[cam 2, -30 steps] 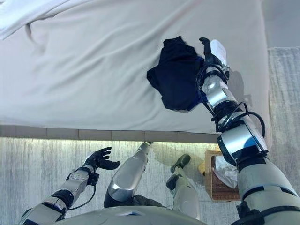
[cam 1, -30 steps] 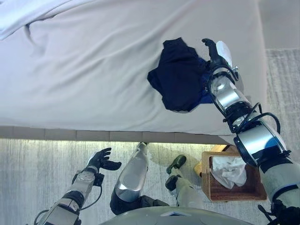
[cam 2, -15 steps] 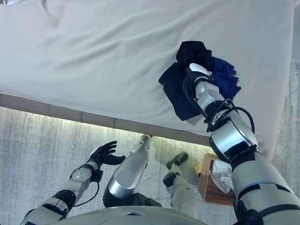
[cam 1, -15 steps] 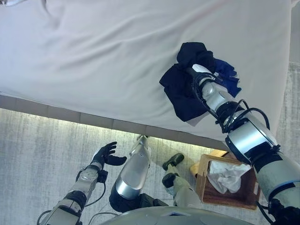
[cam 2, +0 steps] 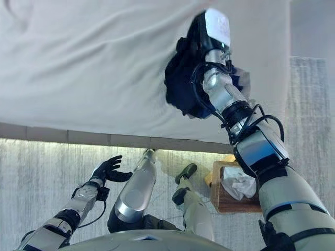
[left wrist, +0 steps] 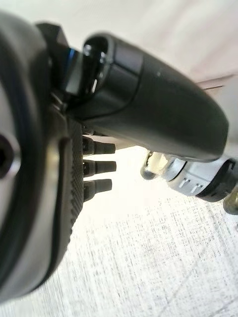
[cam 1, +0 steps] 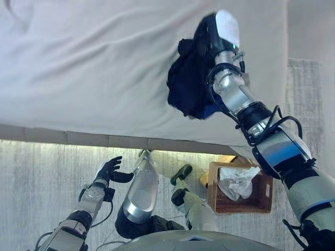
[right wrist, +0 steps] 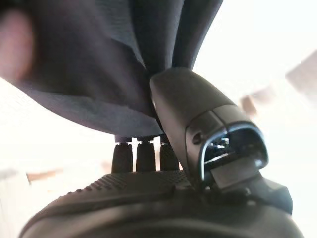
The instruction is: Pick up the clothes from the bed and place them into the basket
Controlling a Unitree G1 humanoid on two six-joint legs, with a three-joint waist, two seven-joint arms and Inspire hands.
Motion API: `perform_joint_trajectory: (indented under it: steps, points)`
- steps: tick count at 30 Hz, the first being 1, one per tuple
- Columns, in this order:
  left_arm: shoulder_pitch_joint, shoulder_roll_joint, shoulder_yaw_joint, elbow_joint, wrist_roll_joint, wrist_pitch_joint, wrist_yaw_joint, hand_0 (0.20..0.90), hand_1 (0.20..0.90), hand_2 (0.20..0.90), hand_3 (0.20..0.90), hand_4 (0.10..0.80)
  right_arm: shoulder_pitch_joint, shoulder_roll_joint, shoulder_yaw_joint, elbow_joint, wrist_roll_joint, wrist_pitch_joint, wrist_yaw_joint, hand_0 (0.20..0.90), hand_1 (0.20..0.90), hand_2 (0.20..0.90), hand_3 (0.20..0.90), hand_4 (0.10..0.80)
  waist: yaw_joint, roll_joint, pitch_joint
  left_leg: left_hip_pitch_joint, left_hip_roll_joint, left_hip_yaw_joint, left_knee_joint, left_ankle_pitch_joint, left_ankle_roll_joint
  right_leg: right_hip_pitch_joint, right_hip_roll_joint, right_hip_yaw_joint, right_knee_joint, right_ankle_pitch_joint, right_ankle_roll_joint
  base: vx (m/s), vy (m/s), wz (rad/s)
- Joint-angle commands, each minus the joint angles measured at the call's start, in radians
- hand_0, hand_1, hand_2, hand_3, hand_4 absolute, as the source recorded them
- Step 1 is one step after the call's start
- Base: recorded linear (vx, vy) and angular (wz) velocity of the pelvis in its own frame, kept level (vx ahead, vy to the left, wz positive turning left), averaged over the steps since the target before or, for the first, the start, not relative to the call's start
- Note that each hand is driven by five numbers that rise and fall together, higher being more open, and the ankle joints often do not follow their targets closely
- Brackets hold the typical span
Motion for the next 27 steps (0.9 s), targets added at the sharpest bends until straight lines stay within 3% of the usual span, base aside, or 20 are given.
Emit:
perform_joint_trajectory:
  steps: [1,7,17,21,27]
  points:
    - [0.109,-0.011,-0.013,0.039,0.061,-0.023,0.009,0.900,0.900,0.900,0.900,0.800,-0.025,-0.166,-0.110,-0.227,-0.082,-0.067,-0.207,0.300,0.300,0.300,0.200,0.100,-0.085,0.013,-0.136,0.096,-0.016,0.042,-0.092,-0.068,0.105,0.042,-0.010,0.051,0.097,-0.056,0.026,0.027,-0.027,-0.22]
    - [0.112,-0.013,-0.008,0.059,0.134,0.034,-0.009,0.900,0.900,0.900,0.900,0.800,0.103,-0.316,-0.217,-0.433,-0.061,-0.044,-0.227,0.300,0.300,0.300,0.200,0.100,-0.200,0.020,-0.268,0.208,-0.002,0.113,-0.107,-0.106,0.116,0.093,0.000,0.119,0.088,-0.072,0.017,0.061,-0.044,-0.33]
    - [0.078,-0.064,-0.026,0.071,0.157,0.096,-0.039,0.900,0.900,0.900,0.900,0.800,0.162,-0.479,-0.325,-0.473,0.000,-0.087,-0.243,0.300,0.300,0.300,0.200,0.100,-0.313,0.040,-0.382,0.313,0.015,0.200,-0.124,-0.134,0.107,0.156,0.031,0.204,0.071,-0.096,-0.010,0.023,-0.031,-0.45]
    - [0.080,-0.088,-0.033,0.077,0.163,0.103,-0.060,0.900,0.900,0.900,0.900,0.800,0.158,-0.542,-0.349,-0.422,0.074,-0.073,-0.150,0.300,0.300,0.300,0.200,0.100,-0.335,0.041,-0.407,0.337,0.022,0.229,-0.119,-0.141,0.092,0.183,0.039,0.215,0.050,-0.097,-0.018,0.016,-0.082,-0.31]
    - [0.102,-0.107,-0.029,0.101,0.180,0.112,-0.064,0.900,0.900,0.900,0.900,0.800,0.198,-0.561,-0.368,-0.351,0.181,-0.058,0.006,0.300,0.300,0.300,0.200,0.100,-0.352,0.040,-0.413,0.344,0.033,0.253,-0.098,-0.145,0.074,0.199,0.048,0.224,0.034,-0.096,-0.031,-0.005,-0.090,-0.22]
